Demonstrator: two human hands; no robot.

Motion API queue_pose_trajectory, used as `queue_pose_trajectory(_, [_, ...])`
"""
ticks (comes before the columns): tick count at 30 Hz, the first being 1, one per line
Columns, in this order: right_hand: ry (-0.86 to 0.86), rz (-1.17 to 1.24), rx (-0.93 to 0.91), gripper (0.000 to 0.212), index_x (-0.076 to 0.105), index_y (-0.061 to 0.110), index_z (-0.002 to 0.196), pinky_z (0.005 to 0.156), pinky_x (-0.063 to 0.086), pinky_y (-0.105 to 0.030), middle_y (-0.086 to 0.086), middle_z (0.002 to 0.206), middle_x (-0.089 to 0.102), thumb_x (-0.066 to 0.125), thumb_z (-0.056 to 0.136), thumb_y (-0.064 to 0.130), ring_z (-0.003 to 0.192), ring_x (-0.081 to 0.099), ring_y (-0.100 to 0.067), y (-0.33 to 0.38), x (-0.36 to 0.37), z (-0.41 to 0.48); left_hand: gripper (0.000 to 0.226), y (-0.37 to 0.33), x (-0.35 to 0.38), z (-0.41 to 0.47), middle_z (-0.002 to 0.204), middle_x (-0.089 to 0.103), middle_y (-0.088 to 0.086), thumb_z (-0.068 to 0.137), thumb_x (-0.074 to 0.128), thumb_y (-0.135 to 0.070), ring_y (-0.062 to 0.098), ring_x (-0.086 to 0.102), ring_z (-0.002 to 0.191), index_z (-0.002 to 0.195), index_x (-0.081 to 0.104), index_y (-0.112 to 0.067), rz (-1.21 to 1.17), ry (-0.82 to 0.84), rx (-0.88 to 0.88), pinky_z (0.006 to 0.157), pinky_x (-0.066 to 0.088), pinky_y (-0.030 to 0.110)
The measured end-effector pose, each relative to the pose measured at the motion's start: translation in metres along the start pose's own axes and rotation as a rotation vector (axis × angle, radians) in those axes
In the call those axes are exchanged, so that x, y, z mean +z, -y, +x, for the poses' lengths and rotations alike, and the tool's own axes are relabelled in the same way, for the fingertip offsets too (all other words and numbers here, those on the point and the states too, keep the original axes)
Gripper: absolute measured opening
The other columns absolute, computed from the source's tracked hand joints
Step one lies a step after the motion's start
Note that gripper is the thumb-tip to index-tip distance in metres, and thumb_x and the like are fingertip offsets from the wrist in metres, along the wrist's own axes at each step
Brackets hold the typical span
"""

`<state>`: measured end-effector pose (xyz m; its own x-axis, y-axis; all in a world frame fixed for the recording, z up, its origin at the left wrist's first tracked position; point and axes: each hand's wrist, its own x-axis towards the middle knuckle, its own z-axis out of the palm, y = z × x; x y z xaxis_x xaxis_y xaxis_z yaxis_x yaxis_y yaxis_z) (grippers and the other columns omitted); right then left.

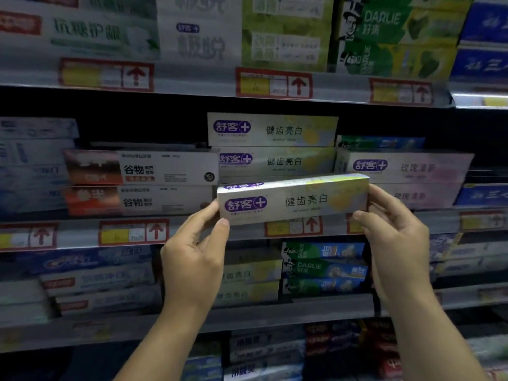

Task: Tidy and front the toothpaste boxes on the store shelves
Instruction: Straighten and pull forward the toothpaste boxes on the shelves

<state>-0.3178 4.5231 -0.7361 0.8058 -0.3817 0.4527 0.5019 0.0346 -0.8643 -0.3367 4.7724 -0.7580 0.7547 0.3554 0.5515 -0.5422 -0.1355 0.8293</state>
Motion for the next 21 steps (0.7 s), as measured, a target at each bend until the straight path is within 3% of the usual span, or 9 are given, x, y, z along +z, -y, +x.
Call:
queue_pose_trajectory(6, [0.007,-0.011,0.014,0.047,0.065,0.020,0.133,0.100,0.054,-0.039,-0.001,0.125,0.071,0.063,0.093,-0.003,0.116,0.068,-0.015,-0.001,0.000,-0.002,0.033,0.001,-0.005,0.002,0.121,0.072,-0.013,0.097,0.064,-0.018,0.006,0.065,0.118,0.129,0.069,-0.023,0.006,-0.003,-0.037,0.098,0.055,0.036])
queue_pose_trajectory(14, [-0.065,-0.002,0.007,0.043,0.069,0.024,0.127,0.093,0.056,-0.034,-0.003,0.120,0.072,0.064,0.093,-0.002,0.114,0.068,-0.016,-0.004,0.000,-0.006,0.036,-0.002,-0.002,-0.002,0.124,0.071,-0.013,0.098,0.064,-0.018,0.005,0.063,0.121,0.134,0.065,-0.022,-0.013,0.026,-0.054,0.101,0.053,0.037])
queue_pose_trajectory(18, [-0.172,-0.021,-0.011,0.042,0.069,0.019,0.125,0.070,0.055,-0.016,0.005,0.101,0.073,0.062,0.091,-0.005,0.089,0.070,-0.001,-0.005,0.002,-0.008,0.036,-0.005,0.003,-0.008,0.118,0.073,-0.015,0.097,0.063,-0.015,-0.002,0.067,0.109,0.133,0.066,-0.021,-0.002,0.057,-0.042,0.093,0.056,0.023])
queue_pose_trajectory(21, [-0.232,-0.001,-0.011,0.043,0.070,0.018,0.123,0.075,0.055,-0.016,0.010,0.097,0.075,0.060,0.089,-0.007,0.095,0.071,-0.003,-0.005,-0.001,-0.007,0.039,-0.009,0.009,-0.013,0.120,0.071,-0.016,0.096,0.064,-0.011,-0.006,0.066,0.107,0.135,0.064,-0.018,-0.002,0.103,-0.038,0.090,0.053,0.014])
